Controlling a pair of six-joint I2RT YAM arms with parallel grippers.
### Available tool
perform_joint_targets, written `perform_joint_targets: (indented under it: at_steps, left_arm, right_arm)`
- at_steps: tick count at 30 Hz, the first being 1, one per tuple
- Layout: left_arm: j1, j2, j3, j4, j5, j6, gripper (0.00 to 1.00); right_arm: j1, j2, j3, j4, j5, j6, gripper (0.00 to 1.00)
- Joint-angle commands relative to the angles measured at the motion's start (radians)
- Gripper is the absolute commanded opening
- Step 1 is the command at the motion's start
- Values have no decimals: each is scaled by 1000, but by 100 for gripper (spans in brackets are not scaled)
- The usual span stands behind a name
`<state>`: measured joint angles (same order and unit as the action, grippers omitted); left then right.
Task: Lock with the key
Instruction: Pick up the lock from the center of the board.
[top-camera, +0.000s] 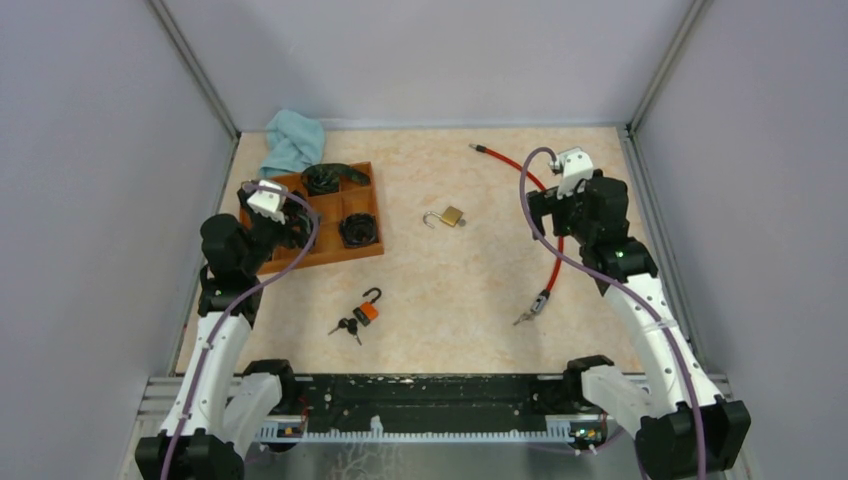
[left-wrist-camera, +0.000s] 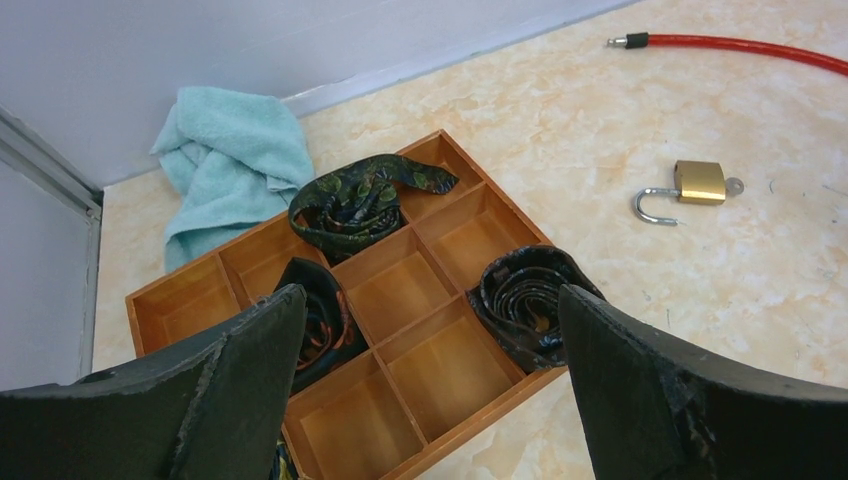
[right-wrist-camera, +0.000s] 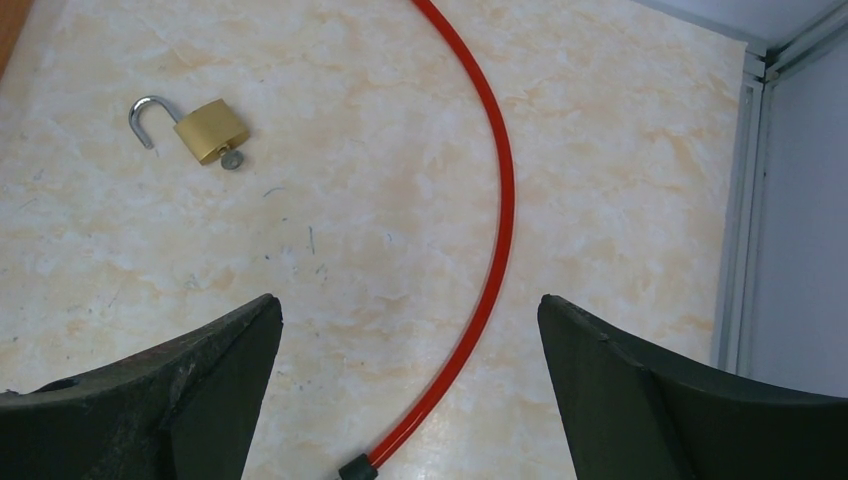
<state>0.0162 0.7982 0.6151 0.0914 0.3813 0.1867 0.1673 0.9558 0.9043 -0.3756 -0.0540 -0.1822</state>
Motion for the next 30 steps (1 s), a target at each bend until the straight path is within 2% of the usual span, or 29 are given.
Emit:
perform_joint_targets:
  at_steps: [1, 7, 14, 21, 25, 30]
  left_arm:
    - [-6, 4, 37, -60, 71, 86, 99]
    - [-9, 39, 22, -202, 312, 349, 99]
    - [-32, 80, -14, -349, 393, 561, 99]
    - [-112, 124, -25, -507, 296, 720, 99]
    - [-188, 152, -32, -576, 216, 732, 99]
    - [-292, 202, -38, -607, 122, 676, 99]
  right_arm:
    - [10, -19, 65, 5, 46, -25, 99]
    - [59, 1, 34, 9, 110, -66, 99]
    - [72, 18, -28, 59, 27, -74, 99]
    - [73, 6, -127, 125, -53, -65, 99]
    - [73, 4, -146, 121, -50, -67, 99]
    - [74, -2, -157, 122, -38, -84, 99]
